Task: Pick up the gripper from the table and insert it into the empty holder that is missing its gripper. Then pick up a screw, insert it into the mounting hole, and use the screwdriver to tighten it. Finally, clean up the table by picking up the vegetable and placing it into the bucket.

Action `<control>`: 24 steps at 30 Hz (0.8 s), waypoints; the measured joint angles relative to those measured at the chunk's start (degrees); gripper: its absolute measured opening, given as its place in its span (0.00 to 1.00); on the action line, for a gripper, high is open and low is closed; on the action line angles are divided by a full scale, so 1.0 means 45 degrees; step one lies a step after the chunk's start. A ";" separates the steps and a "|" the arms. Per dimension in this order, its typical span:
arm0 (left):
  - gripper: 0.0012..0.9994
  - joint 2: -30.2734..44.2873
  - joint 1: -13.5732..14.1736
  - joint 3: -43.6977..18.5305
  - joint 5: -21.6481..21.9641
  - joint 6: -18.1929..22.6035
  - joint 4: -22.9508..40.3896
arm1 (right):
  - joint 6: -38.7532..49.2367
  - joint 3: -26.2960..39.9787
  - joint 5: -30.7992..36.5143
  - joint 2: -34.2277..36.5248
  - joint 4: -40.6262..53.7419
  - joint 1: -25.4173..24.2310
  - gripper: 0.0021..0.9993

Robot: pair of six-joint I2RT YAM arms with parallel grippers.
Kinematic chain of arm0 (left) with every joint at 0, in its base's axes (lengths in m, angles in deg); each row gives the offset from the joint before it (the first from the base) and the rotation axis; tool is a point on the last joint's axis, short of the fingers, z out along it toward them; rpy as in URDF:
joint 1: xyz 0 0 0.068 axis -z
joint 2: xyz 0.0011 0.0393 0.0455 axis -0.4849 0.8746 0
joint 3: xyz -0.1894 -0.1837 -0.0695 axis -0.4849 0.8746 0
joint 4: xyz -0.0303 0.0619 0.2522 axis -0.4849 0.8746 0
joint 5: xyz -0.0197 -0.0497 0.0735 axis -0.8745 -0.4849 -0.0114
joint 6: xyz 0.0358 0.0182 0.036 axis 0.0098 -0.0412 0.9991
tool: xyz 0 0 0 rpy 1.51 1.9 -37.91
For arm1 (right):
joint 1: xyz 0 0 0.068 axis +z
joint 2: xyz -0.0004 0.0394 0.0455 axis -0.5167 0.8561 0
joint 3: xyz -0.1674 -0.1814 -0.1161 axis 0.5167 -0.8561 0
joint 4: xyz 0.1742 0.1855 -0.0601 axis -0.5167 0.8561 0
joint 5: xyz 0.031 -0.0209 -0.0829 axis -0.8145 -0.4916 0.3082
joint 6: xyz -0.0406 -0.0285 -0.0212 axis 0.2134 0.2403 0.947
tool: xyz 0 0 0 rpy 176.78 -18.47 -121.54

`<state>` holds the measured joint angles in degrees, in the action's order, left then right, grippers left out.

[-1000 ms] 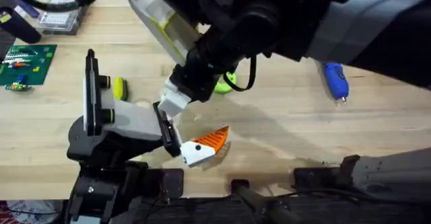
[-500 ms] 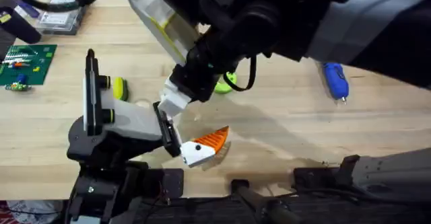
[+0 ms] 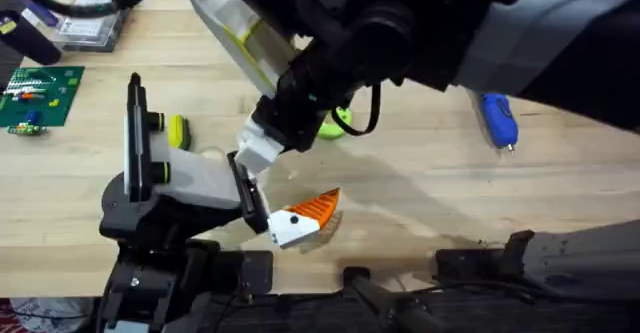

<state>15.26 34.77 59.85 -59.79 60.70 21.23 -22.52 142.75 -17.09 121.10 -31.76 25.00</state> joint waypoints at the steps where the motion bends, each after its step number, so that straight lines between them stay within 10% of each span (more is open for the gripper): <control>1: 0.99 0.0000 0.0000 0.0000 0.0000 0.0000 0.0000 | 0.0000 0.0000 -0.0001 0.0000 0.0000 0.0000 0.75; 24: 0.97 0.0000 -0.0006 0.0000 0.0006 -0.0075 0.0004 | 0.0000 0.0000 0.0286 0.0000 -0.0005 -0.0097 0.99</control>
<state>15.26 34.74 59.85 -59.76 60.36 21.25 -22.52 142.75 -15.81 121.10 -31.78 24.57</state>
